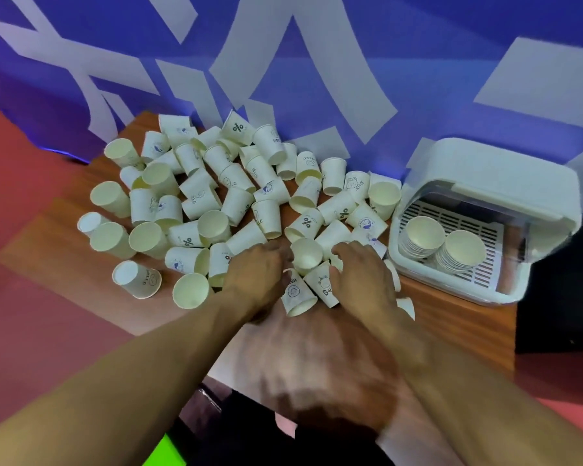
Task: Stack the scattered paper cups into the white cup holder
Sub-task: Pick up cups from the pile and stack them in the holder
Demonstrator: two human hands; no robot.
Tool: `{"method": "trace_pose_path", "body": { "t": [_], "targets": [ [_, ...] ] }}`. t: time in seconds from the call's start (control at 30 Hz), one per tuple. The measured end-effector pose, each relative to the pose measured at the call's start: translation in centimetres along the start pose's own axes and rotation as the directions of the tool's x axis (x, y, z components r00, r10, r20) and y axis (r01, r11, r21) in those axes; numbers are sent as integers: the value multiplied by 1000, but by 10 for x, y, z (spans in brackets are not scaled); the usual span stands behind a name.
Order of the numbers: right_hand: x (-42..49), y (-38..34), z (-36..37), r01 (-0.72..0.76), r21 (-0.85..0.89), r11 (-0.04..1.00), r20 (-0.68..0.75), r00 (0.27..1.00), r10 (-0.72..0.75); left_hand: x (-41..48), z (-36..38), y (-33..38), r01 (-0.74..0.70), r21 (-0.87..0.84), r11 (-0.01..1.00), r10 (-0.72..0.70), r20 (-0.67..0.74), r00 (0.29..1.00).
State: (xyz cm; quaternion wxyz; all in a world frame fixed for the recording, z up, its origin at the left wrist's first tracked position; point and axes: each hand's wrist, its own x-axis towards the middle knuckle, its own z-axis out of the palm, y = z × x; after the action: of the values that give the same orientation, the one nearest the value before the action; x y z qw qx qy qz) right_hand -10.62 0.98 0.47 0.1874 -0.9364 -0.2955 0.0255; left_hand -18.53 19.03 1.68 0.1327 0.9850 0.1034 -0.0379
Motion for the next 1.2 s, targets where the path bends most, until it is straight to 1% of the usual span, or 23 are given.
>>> {"method": "trace_pose_path", "body": {
  "t": [0.07,0.17,0.3,0.4,0.53,0.7,0.8,0.87,0.93,1.1,1.2],
  "targets": [
    [3,2,2,-57,-30,998,25,998,57,9,5,0,-32,-7,999,32,34,999],
    [6,8,8,-122,-96,988,88,988,130,25,15,4,-74,29,997,71,73,995],
    [9,17,20,-165,-156,974,197,961,194,45,32,5,-104,101,989,89,141,986],
    [15,18,27,-186,-188,964,291,927,236,57,43,-1,-130,106,986,104,222,969],
    [20,22,36,-195,-196,961,313,916,250,70,54,-12,-196,122,973,160,252,954],
    [28,26,47,-177,-174,969,287,932,221,81,55,-17,-269,181,946,219,253,942],
    [32,26,51,-173,-205,963,233,947,220,84,53,-19,-293,170,941,252,224,941],
    [33,25,51,-161,-243,957,213,953,214,84,50,-17,-300,145,943,273,181,945],
    [34,23,47,-157,-245,957,168,965,201,84,44,-13,-304,127,944,288,130,949],
    [39,17,24,-170,-182,968,54,982,182,81,31,-2,-330,114,937,341,-108,934],
    [37,18,-1,-179,-115,977,-60,983,173,81,16,13,-322,133,937,344,-206,916]
  ]
}}
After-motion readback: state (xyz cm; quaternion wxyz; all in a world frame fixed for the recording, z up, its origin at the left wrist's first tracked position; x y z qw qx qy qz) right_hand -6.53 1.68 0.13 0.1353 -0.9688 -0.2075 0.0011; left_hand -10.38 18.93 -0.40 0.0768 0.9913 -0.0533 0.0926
